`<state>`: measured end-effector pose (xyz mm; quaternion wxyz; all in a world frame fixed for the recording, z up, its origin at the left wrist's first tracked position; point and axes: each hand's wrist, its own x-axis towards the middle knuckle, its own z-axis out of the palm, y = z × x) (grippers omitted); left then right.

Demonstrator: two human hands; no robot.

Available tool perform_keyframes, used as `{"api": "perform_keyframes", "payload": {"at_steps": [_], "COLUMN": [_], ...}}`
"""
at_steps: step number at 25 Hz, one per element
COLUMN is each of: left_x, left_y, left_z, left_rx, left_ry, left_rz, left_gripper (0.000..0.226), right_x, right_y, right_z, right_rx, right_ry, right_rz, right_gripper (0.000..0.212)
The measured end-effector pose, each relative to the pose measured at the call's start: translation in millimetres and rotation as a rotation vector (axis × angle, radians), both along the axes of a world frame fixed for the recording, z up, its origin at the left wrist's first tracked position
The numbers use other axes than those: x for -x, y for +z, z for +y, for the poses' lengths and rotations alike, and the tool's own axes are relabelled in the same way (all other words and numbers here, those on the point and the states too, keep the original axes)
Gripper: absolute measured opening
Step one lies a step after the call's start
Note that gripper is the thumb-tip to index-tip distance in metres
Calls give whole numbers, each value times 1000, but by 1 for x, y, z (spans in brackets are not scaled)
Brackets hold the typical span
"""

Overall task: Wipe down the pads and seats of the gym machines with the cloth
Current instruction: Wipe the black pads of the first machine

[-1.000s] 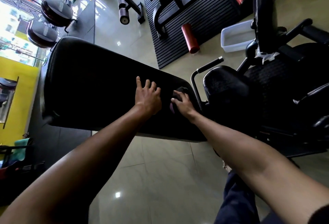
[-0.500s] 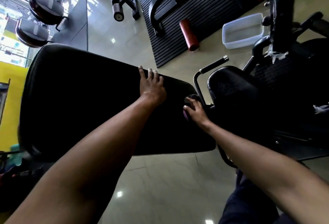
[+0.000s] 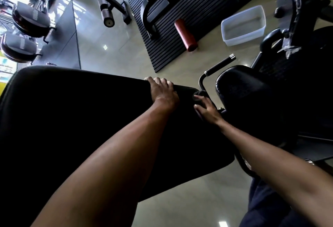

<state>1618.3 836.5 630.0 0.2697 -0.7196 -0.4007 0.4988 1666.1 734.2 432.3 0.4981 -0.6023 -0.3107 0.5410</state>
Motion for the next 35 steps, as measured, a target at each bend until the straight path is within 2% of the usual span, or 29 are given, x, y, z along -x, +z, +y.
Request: {"api": "perform_keyframes", "payload": {"at_steps": [3,7,10,14,19,23,26,30,33,35], "left_x": [0,-2,-3,-8,-11,-9,-11,-11,-10,-9], "left_y": [-3,-9,-16,-23,-31,-51,-57,-63,-67,-68], "left_z": [2,2,5,3,4,12,16,15,18,19], "left_rx": [-2,6,0,-2,20,34,28,41,27,32], "left_ry": [-8,-7,12,0,4,47,24,21,10,9], "left_rz": [-5,8,24,50,46,12,11,6,-4,-12], "left_gripper": [54,56,62,63,56,55,56,52,54,57], "right_x": [-4,3,1,-16,-17,-21,-29,-15,-13,-19], "right_y": [17,27,-2,-14,-2,-47,-48,-16,-25,-44], "right_z": [57,28,18,74,84,97,115,94,83,93], "right_rx": [-35,-209,-149,13,-217,-20,150,-52,-57,20], "right_ry": [-7,75,47,35,185,116,150,115,52,20], "right_rz": [12,4,-15,-6,-19,5,38,25,64,88], "right_gripper": [37,46,47,39,38,35,30,24,27,29]}}
